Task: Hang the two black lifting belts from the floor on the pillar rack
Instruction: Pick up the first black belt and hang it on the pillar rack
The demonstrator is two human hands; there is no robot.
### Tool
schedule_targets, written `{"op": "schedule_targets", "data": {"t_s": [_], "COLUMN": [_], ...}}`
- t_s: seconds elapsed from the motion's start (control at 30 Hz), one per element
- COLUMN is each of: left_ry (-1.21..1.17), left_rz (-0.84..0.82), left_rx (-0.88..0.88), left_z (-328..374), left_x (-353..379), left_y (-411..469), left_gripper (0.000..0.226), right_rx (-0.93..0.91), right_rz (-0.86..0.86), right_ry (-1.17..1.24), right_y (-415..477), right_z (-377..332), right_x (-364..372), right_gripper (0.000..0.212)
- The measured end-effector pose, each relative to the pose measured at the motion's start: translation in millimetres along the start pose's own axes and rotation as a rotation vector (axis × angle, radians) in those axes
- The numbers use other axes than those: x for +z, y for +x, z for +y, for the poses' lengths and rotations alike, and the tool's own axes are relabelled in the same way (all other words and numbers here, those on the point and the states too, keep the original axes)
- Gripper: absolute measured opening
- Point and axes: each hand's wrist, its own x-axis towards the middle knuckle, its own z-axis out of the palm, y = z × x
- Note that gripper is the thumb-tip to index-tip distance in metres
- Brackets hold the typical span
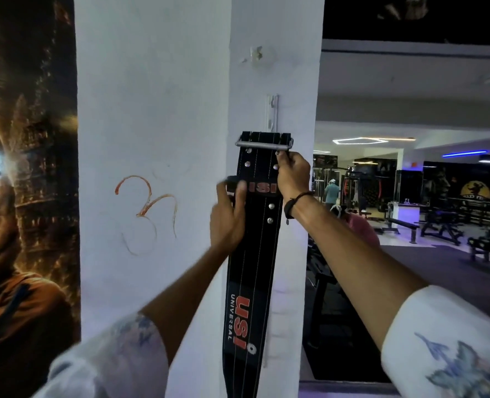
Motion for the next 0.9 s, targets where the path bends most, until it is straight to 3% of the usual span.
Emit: {"op": "schedule_targets", "data": {"t_s": [0.13, 0.23, 0.33, 0.53, 0.63, 0.8, 0.9], "left_ry": [0.024, -0.118, -0.231, -0.194, -0.192, -0.363, -0.403], "left_rz": [-0.091, 0.059, 0.122, -0.127, -0.160, -0.043, 0.068], "left_rx": [-0.129, -0.088, 0.089, 0.081, 0.117, -0.128, -0.241], "left_z": [-56, -43, 6, 22, 17, 18, 14], "left_x": [9, 1, -7, -12, -10, 10, 23], "left_y": [-83, -47, 11, 58, 57, 76, 82], "left_gripper": [0.048, 0.032, 0.037, 0.026, 0.026, 0.035, 0.033], "right_rx": [0.017, 0.029, 0.045, 0.053, 0.046, -0.003, -0.077], "right_rz": [-0.021, -0.062, -0.088, -0.115, -0.130, -0.242, -0.199], "right_ry": [0.010, 0.007, -0.007, 0.004, -0.010, -0.073, -0.092], "right_y": [1, 1, -4, -10, -9, -26, -35], "right_z": [1, 11, 23, 24, 27, 41, 48], "right_x": [-1, -2, -3, -16, -24, -23, -18], "right_gripper": [0.019, 0.021, 0.021, 0.026, 0.026, 0.025, 0.009]}}
